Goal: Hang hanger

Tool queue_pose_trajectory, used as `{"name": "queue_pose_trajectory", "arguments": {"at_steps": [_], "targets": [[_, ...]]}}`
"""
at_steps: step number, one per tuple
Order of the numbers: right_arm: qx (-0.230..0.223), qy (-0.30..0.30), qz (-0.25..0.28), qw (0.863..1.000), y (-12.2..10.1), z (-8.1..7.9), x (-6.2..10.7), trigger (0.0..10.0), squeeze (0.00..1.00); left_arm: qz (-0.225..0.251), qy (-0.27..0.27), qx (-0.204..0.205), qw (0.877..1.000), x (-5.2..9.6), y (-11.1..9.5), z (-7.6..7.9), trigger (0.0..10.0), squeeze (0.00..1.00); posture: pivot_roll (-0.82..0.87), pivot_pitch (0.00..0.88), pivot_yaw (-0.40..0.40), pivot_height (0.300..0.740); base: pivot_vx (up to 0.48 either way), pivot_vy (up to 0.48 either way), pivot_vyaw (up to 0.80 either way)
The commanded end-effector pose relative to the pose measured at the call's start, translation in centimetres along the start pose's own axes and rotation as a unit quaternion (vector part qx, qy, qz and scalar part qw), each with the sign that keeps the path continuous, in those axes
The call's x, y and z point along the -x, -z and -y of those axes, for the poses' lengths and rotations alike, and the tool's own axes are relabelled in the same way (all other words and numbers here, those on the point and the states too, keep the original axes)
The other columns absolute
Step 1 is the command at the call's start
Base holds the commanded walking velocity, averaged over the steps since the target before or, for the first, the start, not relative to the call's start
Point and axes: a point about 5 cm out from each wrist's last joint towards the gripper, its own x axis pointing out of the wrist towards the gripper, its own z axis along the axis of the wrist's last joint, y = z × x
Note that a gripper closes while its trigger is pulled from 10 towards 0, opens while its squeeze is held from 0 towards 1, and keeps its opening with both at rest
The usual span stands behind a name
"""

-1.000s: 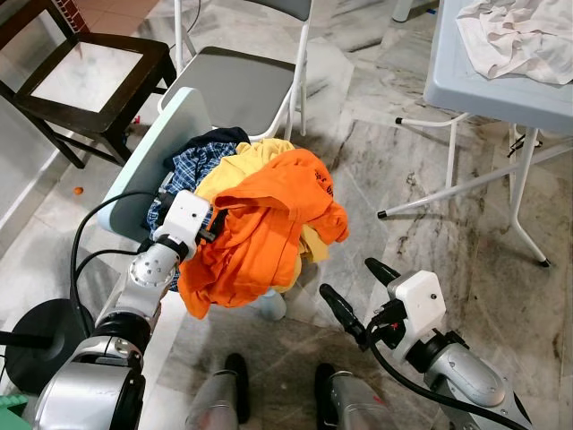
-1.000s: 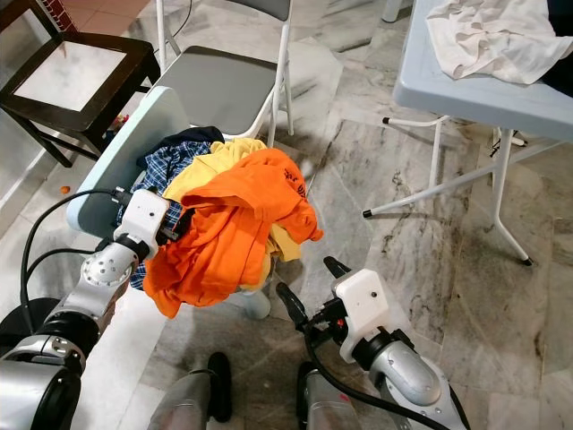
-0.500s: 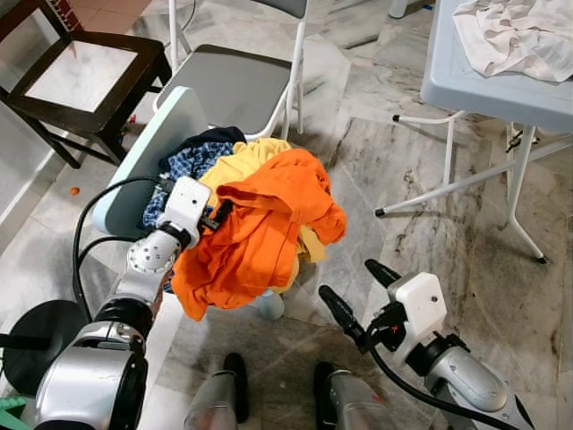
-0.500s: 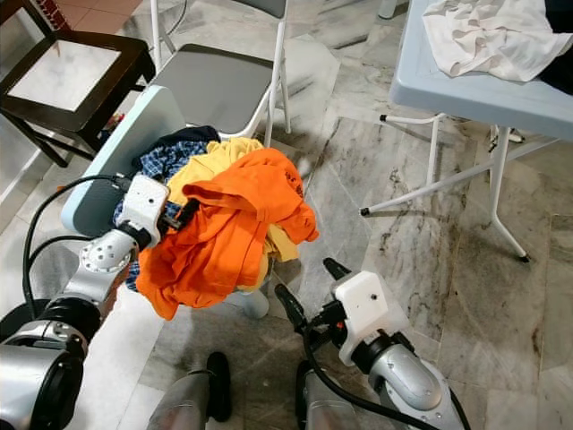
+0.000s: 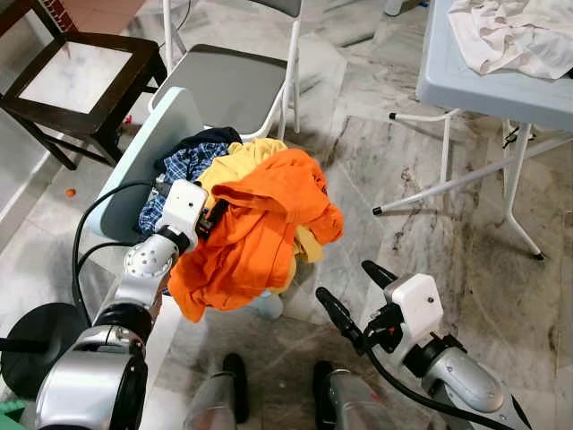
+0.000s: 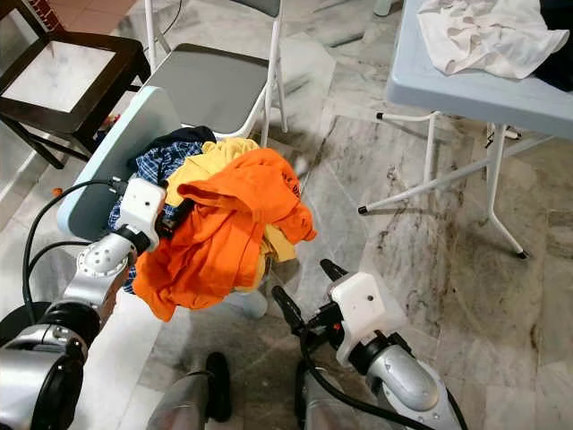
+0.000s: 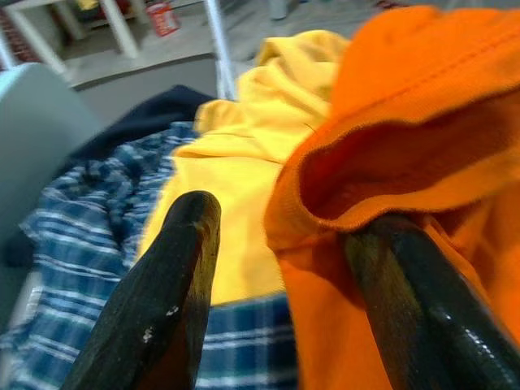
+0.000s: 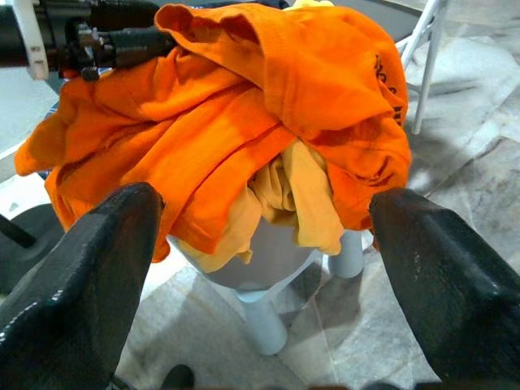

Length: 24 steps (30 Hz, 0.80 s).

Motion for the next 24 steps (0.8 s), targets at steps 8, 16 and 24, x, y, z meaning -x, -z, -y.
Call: {"name": "queue_pose_trajectory", "arguments": {"at_steps": [8, 16, 24], "targets": [[-0.003, -0.004, -0.010, 1.000, 0.3, -0.2, 0.0, 10.0, 0.00, -0.018, 0.009, -0.011, 1.000, 1.0, 1.1, -0.1, 10.0, 0.74, -0.18, 0.343, 0.022, 0.740, 0.000, 0.000, 0.00], [-0.004, -0.002, -0.012, 1.000, 0.4, -0.2, 0.1, 10.0, 0.00, -0.039, -0.043, -0.021, 0.998, 2.3, 2.2, -1.1, 10.0, 1.00, -0.19, 0.342, 0.026, 0.740, 0.000, 0.000, 0.00], [-0.003, -0.004, -0.013, 1.000, 0.5, 0.0, 0.0, 10.0, 0.00, 0.028, -0.014, -0.013, 0.999, 2.5, 1.0, -0.4, 10.0, 1.00, -0.17, 0.341, 0.019, 0.740, 0.000, 0.000, 0.00]]}}
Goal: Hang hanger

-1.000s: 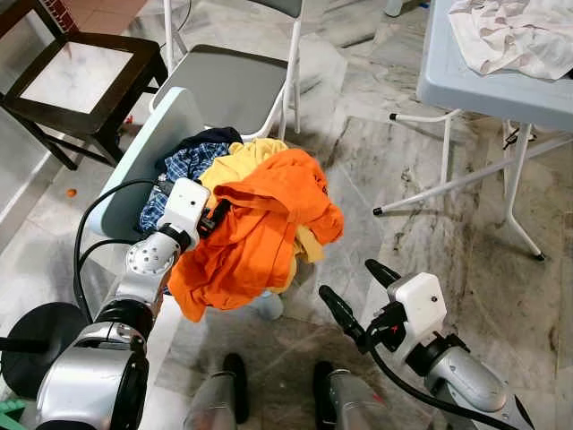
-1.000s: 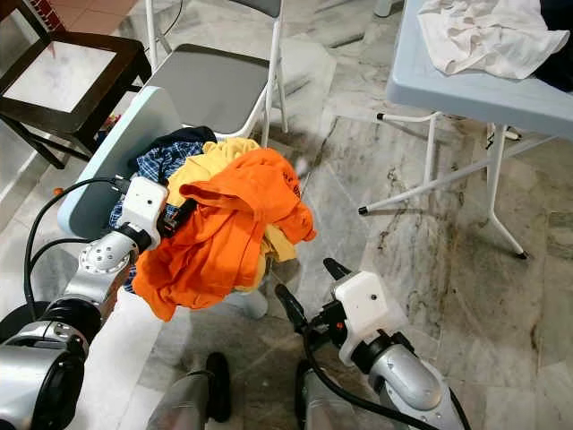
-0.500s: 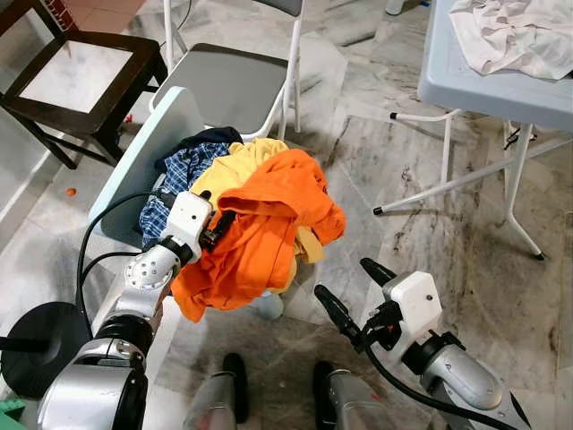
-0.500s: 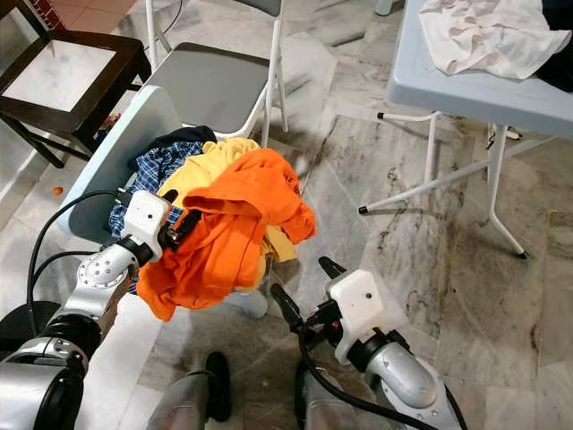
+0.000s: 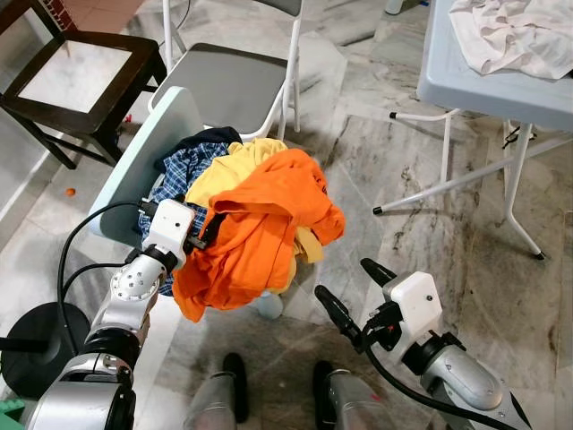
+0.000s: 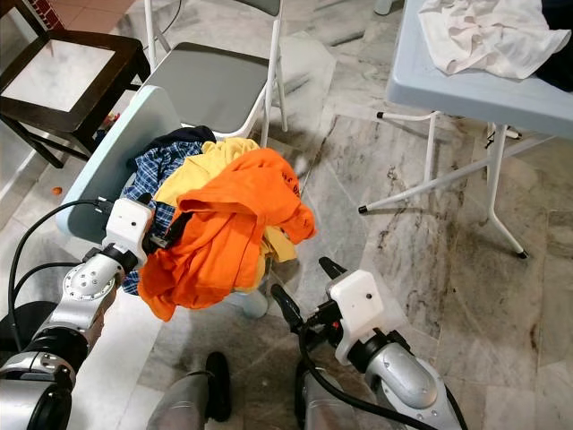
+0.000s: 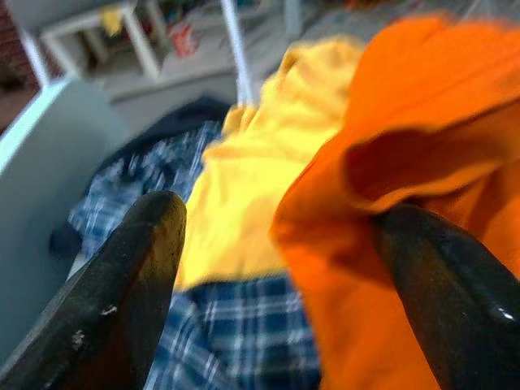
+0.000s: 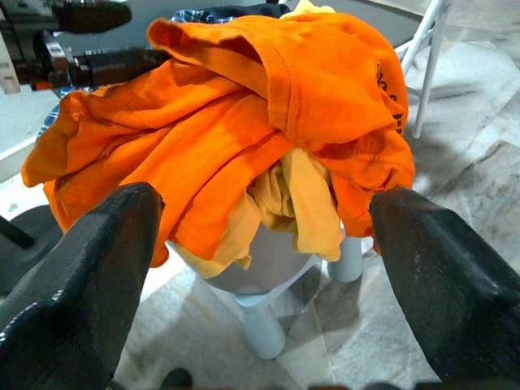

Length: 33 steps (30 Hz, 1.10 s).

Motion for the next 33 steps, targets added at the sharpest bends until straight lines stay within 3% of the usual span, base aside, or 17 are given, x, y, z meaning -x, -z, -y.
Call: {"name": "queue_pose_trajectory", "arguments": {"at_steps": [1, 5, 6, 7, 8, 9, 19, 20, 21, 22, 23, 33], "targets": [[-0.008, -0.002, -0.017, 1.000, 0.7, -0.1, 0.2, 10.0, 0.00, -0.003, 0.010, 0.001, 1.000, 0.6, 0.5, 0.2, 10.0, 1.00, -0.17, 0.341, 0.019, 0.740, 0.000, 0.000, 0.00], [-0.008, -0.005, -0.016, 1.000, 0.7, -0.2, 0.1, 10.0, 0.00, -0.019, 0.007, -0.004, 1.000, 0.3, 0.6, 0.0, 10.0, 1.00, -0.17, 0.339, 0.017, 0.740, 0.000, 0.000, 0.00], [-0.007, -0.005, -0.015, 1.000, 0.7, -0.2, 0.0, 10.0, 0.00, -0.024, 0.007, -0.005, 1.000, 0.2, 0.7, 0.0, 10.0, 0.91, -0.17, 0.339, 0.016, 0.740, 0.000, 0.000, 0.00], [-0.007, -0.006, -0.015, 1.000, 0.7, -0.2, 0.0, 10.0, 0.00, -0.027, 0.007, -0.006, 1.000, 0.1, 0.7, 0.0, 10.0, 0.91, -0.18, 0.340, 0.016, 0.740, 0.000, 0.000, 0.00], [-0.007, -0.006, -0.015, 1.000, 0.6, -0.2, 0.0, 10.0, 0.00, -0.031, 0.008, -0.007, 0.999, 0.1, 0.7, -0.1, 10.0, 0.58, -0.18, 0.340, 0.016, 0.740, 0.000, 0.000, 0.00], [-0.007, -0.006, -0.015, 1.000, 0.7, -0.2, 0.0, 10.0, 0.00, -0.038, 0.013, -0.008, 0.999, 0.0, 0.8, -0.1, 10.0, 0.00, -0.18, 0.340, 0.016, 0.740, 0.000, 0.000, 0.00], [-0.006, 0.001, -0.017, 1.000, 0.7, -0.2, 0.3, 10.0, 0.00, -0.069, 0.040, -0.021, 0.997, -0.9, 0.6, -0.5, 10.0, 0.00, -0.20, 0.345, 0.016, 0.740, 0.000, 0.000, 0.00], [-0.006, 0.001, -0.018, 1.000, 0.7, -0.2, 0.3, 10.0, 0.00, -0.070, 0.043, -0.021, 0.996, -1.1, 0.5, -0.5, 9.2, 0.00, -0.20, 0.346, 0.015, 0.740, 0.000, 0.000, 0.00], [-0.006, 0.001, -0.018, 1.000, 0.7, -0.2, 0.4, 10.0, 0.00, -0.070, 0.044, -0.021, 0.996, -1.2, 0.4, -0.6, 4.1, 0.00, -0.21, 0.347, 0.015, 0.740, 0.000, 0.000, 0.00], [-0.005, 0.001, -0.018, 1.000, 0.7, -0.2, 0.4, 10.0, 0.00, -0.067, 0.046, -0.020, 0.996, -1.3, 0.2, -0.6, 3.1, 0.00, -0.21, 0.347, 0.015, 0.740, 0.000, 0.000, 0.00], [-0.005, 0.003, -0.018, 1.000, 0.7, -0.1, 0.5, 10.0, 0.00, -0.061, 0.051, -0.014, 0.997, -1.6, -0.1, -0.5, 0.0, 0.00, -0.21, 0.347, 0.018, 0.740, 0.000, 0.000, 0.00], [-0.008, 0.011, -0.017, 1.000, 0.7, -0.3, 0.6, 10.0, 0.00, -0.035, 0.090, 0.006, 0.995, -2.8, -1.0, 1.4, 0.0, 0.00, -0.22, 0.344, 0.034, 0.740, 0.000, 0.000, 0.00]]}}
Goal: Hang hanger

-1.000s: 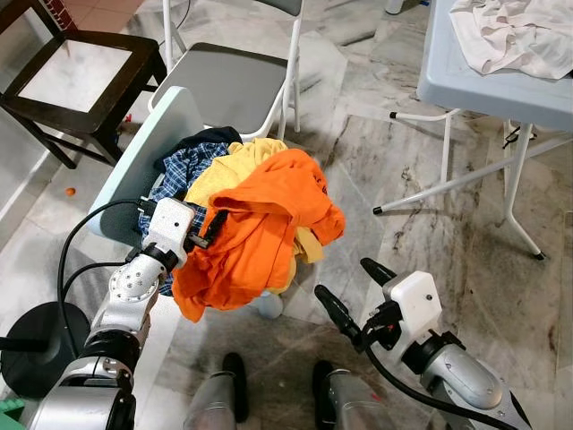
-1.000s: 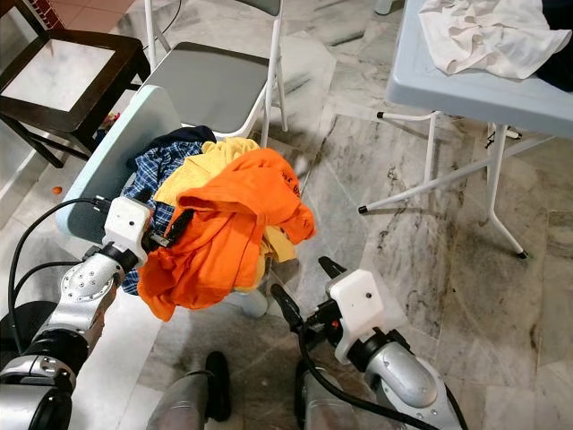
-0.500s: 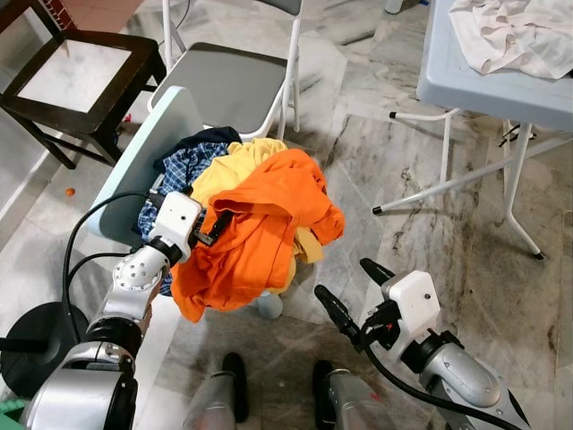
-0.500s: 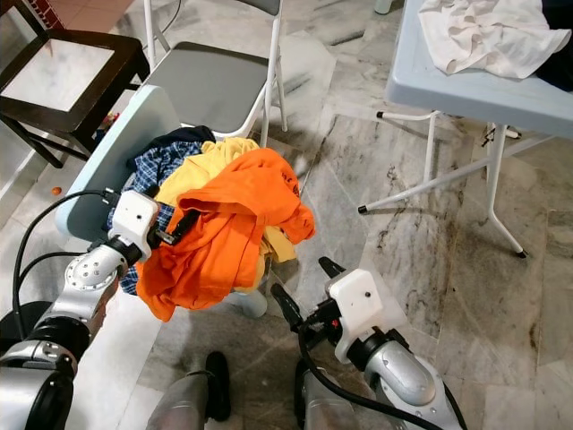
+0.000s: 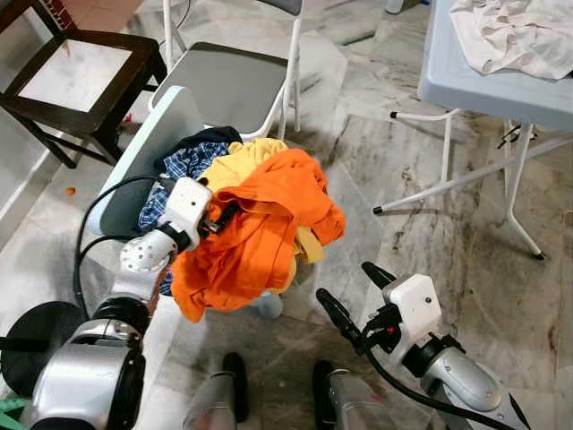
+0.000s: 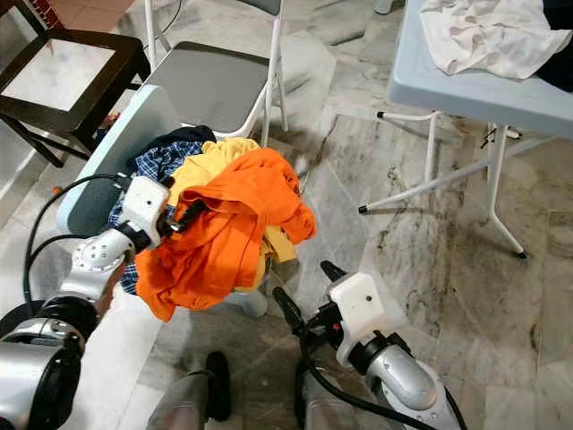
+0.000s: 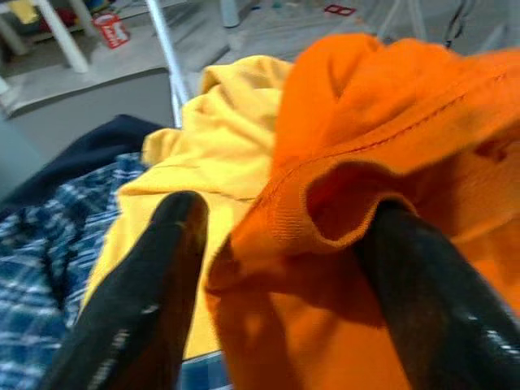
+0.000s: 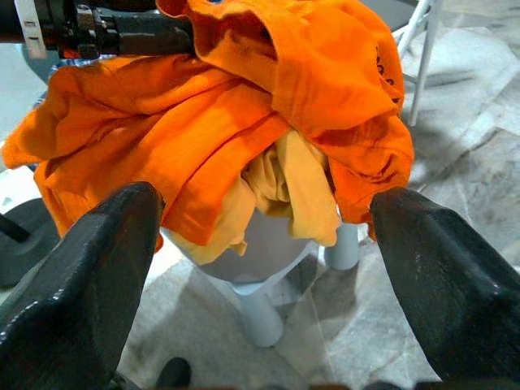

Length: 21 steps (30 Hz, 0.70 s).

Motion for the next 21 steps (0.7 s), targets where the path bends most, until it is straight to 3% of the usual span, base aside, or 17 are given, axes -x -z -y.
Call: {"name": "queue_pose_trajectory", "arguments": {"at_steps": [1, 5, 11, 21], "targets": [[-0.003, -0.001, -0.003, 1.000, 0.08, -0.33, 0.31, 10.0, 0.00, -0.010, 0.013, 0.005, 1.000, 0.23, 0.58, 0.35, 0.0, 0.00, -0.22, 0.344, 0.034, 0.740, 0.000, 0.000, 0.00], [-0.015, -0.026, 0.003, 1.000, -0.22, -0.63, 0.60, 10.0, 0.00, -0.011, 0.024, 0.015, 1.000, 0.10, 0.67, 0.76, 0.0, 0.00, -0.22, 0.342, 0.037, 0.740, 0.000, 0.000, 0.00], [-0.010, -0.016, 0.001, 1.000, -0.20, -0.02, 0.65, 10.0, 0.00, -0.009, 0.031, 0.025, 0.999, 0.17, 0.81, 0.94, 0.0, 0.00, -0.22, 0.337, 0.037, 0.740, 0.000, 0.000, 0.00], [-0.011, -0.022, -0.001, 1.000, -0.03, -0.34, 0.28, 10.0, 0.00, -0.007, 0.031, 0.036, 0.999, 0.61, 1.11, 0.70, 0.0, 0.00, -0.21, 0.336, 0.031, 0.740, 0.000, 0.000, 0.00]]}}
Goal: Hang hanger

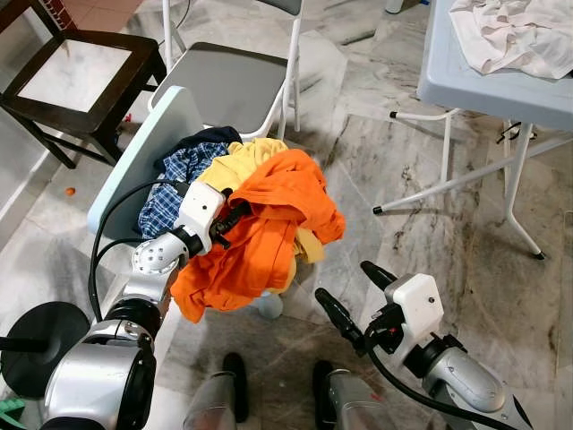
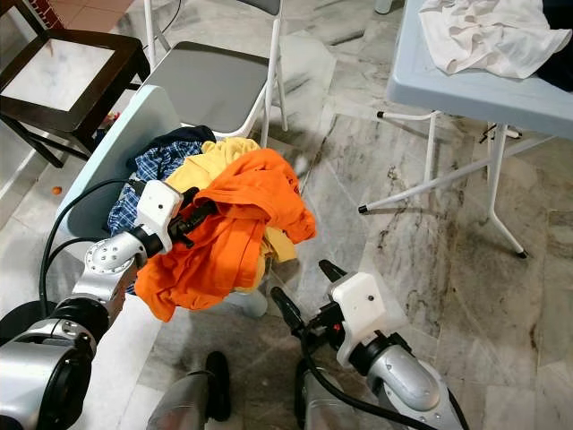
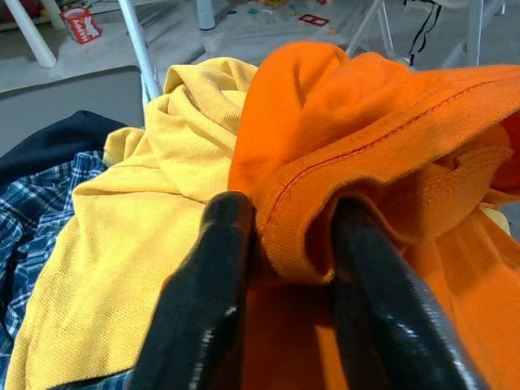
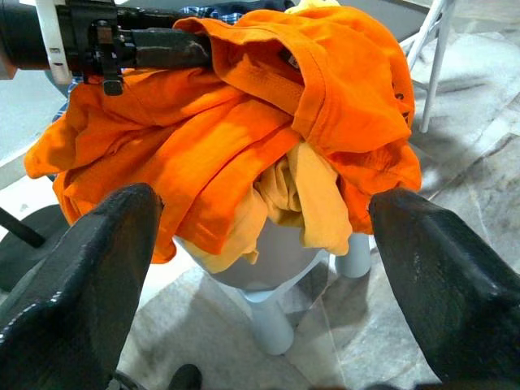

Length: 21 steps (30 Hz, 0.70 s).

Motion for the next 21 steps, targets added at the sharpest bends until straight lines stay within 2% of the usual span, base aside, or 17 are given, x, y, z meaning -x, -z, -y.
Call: {"name": "queue_pose_trajectory", "arguments": {"at_steps": [1, 14, 21], "targets": [[-0.005, -0.004, -0.010, 1.000, 0.4, -0.2, 0.2, 10.0, 0.00, -0.014, 0.001, 0.008, 1.000, 0.7, 1.0, 0.0, 0.0, 0.00, -0.21, 0.336, 0.031, 0.740, 0.000, 0.000, 0.00], [-0.004, -0.003, -0.008, 1.000, 0.4, -0.2, -0.2, 10.0, 0.00, -0.004, 0.006, 0.006, 1.000, 0.5, 0.3, -0.3, 0.0, 0.00, -0.20, 0.331, 0.036, 0.740, 0.000, 0.000, 0.00], [-0.001, 0.000, -0.006, 1.000, 0.5, 0.0, -0.5, 10.0, 0.00, 0.030, 0.046, -0.003, 0.998, -0.5, -1.7, -0.3, 0.0, 0.00, -0.18, 0.318, 0.040, 0.740, 0.000, 0.000, 0.00]]}}
